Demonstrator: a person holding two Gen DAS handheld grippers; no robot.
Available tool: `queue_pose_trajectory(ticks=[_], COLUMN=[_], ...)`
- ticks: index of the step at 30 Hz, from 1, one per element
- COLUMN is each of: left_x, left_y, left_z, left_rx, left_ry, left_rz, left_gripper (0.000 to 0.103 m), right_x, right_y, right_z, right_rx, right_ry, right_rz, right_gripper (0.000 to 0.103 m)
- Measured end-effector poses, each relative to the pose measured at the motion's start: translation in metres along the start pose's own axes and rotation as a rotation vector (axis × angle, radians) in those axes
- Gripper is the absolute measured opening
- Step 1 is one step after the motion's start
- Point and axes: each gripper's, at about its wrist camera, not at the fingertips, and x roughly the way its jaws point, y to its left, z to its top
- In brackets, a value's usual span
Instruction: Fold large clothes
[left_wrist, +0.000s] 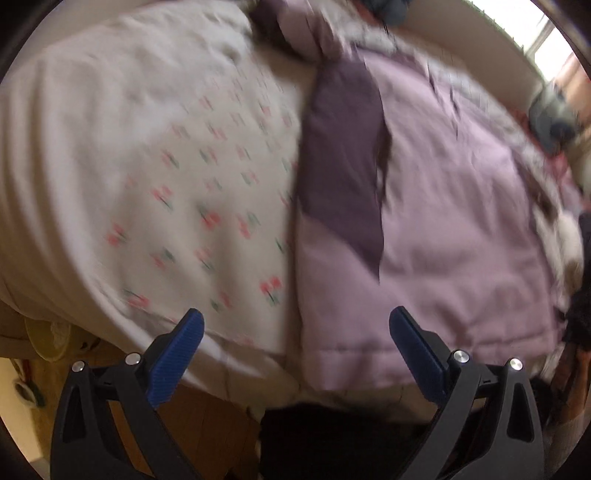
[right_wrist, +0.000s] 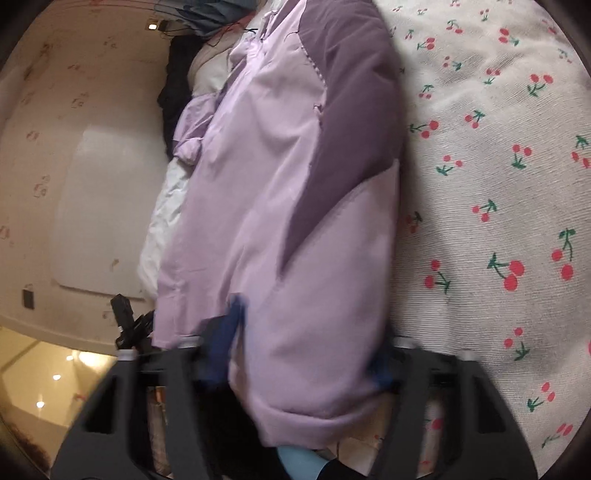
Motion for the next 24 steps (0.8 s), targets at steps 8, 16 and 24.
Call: queue_pose_trajectory(ticks=[8,16,24], left_x=[-0.006,-0.087,-0.028], left_y=[-0.036,-0.055,-0.014], left_z=[0.012,0.038,-0.002], left_rx=[0.06,0.182,0.24], left_ry=[-0.012,-0.175,-0.029], left_rz=[-0.029,0.09,0.231], left_gripper=[0.018,0.018,0.051], right_x=[-0.043,-0.099,-0.065], right_y=[0.071,0.106,0.022], right_z=[0.024,0.013,-0.038], right_rx=[-0.124,-0.251,-0.099], right_ry=[-0.183,-0.175,-0.031], right_rz=[0.076,-0.03,-0.321], right_gripper=[0.02,0.02,0.052])
